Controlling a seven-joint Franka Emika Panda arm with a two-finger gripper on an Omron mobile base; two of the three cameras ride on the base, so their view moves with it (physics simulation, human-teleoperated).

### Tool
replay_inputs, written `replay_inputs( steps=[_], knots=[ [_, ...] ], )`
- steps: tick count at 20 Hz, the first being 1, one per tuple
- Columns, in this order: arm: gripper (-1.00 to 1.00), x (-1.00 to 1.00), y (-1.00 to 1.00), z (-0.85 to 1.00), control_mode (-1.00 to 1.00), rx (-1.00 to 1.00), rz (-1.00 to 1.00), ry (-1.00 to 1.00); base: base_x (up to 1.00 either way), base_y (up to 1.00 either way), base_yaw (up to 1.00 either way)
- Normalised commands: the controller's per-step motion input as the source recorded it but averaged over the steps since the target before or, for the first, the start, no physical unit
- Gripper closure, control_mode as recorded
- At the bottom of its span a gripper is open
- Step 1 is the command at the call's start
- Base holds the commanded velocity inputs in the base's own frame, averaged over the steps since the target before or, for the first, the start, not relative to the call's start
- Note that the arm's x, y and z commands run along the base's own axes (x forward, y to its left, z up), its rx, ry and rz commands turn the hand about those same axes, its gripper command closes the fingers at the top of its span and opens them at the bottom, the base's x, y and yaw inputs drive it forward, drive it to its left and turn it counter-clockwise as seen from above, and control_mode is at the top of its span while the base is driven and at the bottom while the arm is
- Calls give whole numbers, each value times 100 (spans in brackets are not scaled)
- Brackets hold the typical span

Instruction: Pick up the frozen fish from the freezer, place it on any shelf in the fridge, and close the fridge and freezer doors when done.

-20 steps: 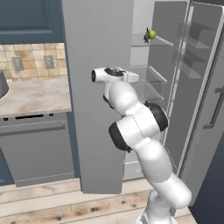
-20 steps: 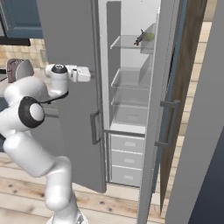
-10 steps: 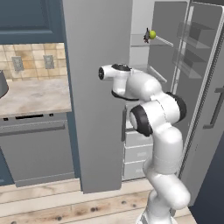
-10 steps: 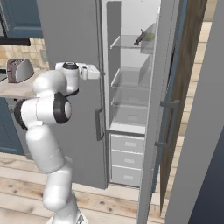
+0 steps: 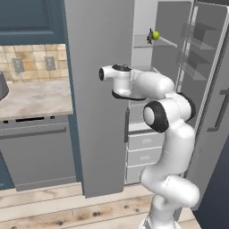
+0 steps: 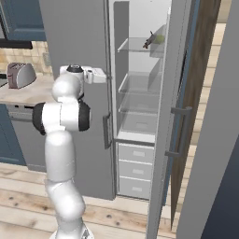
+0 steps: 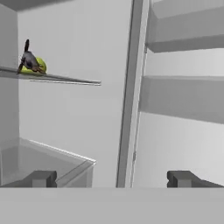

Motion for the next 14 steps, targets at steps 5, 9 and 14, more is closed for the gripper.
replay_inputs(
  steps=[5, 9, 14],
  knots=[
    [-100, 45, 0, 0, -100, 0, 0, 0, 0, 0, 0],
    [-100, 38, 0, 0, -100, 0, 0, 0, 0, 0, 0],
    [-100, 20, 0, 1, -100, 1, 0, 0, 0, 0, 0]
  ],
)
